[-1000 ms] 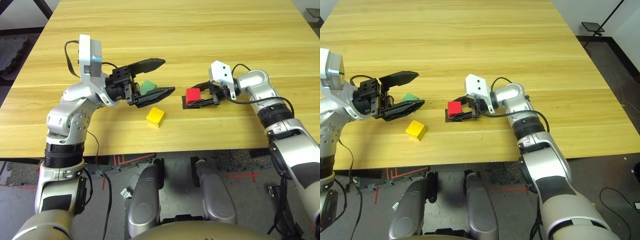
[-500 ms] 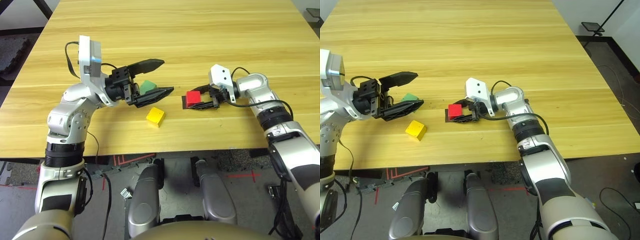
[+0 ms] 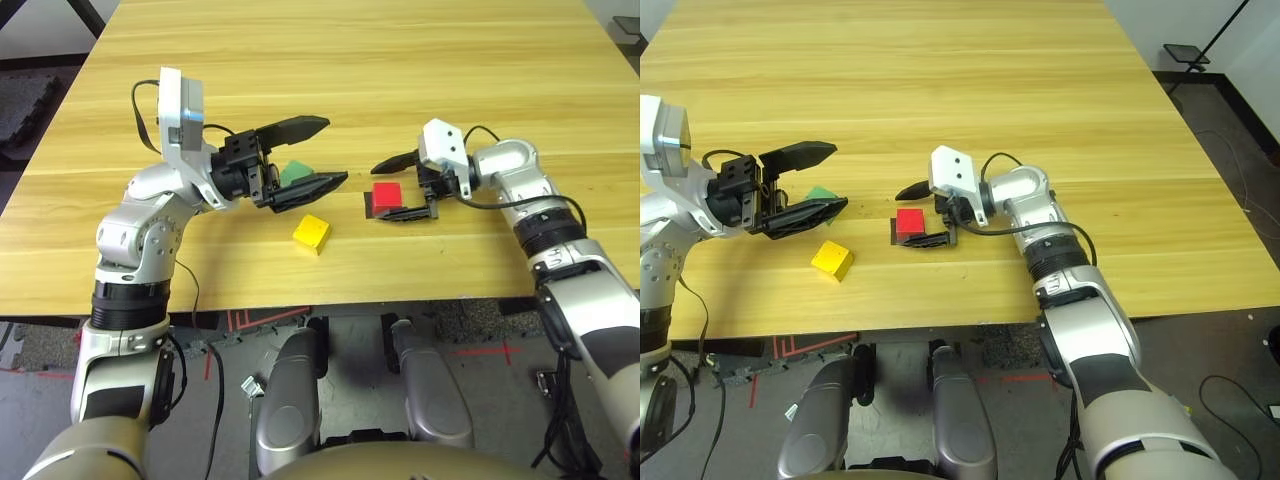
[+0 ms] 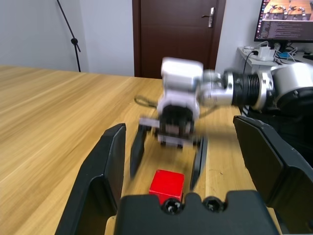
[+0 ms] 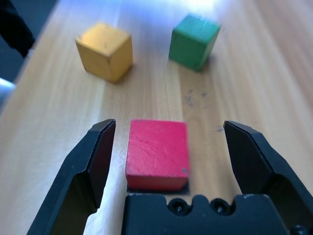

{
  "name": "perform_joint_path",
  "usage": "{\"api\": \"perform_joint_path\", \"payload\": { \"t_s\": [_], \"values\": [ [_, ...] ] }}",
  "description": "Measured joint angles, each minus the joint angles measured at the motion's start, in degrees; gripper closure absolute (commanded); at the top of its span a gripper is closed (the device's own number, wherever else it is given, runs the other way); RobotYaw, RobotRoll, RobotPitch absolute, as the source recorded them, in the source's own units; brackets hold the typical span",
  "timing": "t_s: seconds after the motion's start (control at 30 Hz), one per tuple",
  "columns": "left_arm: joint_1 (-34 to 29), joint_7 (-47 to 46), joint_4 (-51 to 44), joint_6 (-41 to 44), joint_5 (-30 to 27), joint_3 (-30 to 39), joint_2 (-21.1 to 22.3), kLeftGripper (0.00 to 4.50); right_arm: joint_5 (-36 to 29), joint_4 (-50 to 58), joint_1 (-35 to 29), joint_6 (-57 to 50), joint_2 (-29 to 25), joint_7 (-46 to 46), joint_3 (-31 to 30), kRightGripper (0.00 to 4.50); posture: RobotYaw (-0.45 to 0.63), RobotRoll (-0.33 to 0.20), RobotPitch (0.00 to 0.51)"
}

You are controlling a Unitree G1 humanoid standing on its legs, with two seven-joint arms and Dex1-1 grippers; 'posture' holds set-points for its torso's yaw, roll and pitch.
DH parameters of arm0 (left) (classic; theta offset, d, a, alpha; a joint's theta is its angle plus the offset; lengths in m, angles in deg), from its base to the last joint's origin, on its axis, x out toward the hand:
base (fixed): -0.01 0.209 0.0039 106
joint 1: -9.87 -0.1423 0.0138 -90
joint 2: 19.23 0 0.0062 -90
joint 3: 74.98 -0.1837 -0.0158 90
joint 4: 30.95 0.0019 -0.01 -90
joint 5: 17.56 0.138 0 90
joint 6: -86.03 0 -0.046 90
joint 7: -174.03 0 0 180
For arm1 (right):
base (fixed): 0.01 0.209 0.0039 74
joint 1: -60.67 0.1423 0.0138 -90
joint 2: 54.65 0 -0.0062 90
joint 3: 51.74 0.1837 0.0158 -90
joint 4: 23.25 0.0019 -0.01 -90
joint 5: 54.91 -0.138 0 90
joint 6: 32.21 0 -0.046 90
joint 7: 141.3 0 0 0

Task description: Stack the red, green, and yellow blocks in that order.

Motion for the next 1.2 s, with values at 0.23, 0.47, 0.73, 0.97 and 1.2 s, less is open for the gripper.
{"api": "perform_joint_path", "payload": {
  "t_s": [0.23, 0.47, 0.73, 0.97, 1.2],
  "values": [
    [0.0, 0.6, 1.4, -0.7, 1.6, -0.4, 0.2, 0.0, -4.5, 8.5, 0.1, -11.7, -7.0, 3.0, 2.4, 0.04, 0.34, 0.09, 0.275],
    [1.7, 0.1, 7.9, -2.9, 8.4, -1.5, 2.8, 0.0, -6.8, 16.1, -4.5, -18.9, -12.8, 1.8, 5.2, 0.04, 0.3, 0.087, 0.281],
    [2.0, -9.2, 3.8, 1.2, 12.8, -1.3, 4.3, 0.0, -9.1, 22.4, -9.6, -23.1, -16.2, -3.0, 9.0, 0.04, 0.27, 0.096, 0.292],
    [0.3, -30.3, -10.6, 20.9, 14.8, 0.8, 3.4, 0.0, -11.3, 26.1, -13.7, -25.6, -17.9, -6.6, 11.7, 0.04, 0.29, 0.106, 0.296],
    [-3.1, -38.1, -22.2, 32.7, 14.9, 0.5, 3.7, 0.0, -11.4, 26.0, -14.7, -25.9, -18.1, -8.7, 11.9, 0.04, 0.3, 0.114, 0.292]
  ]
}}
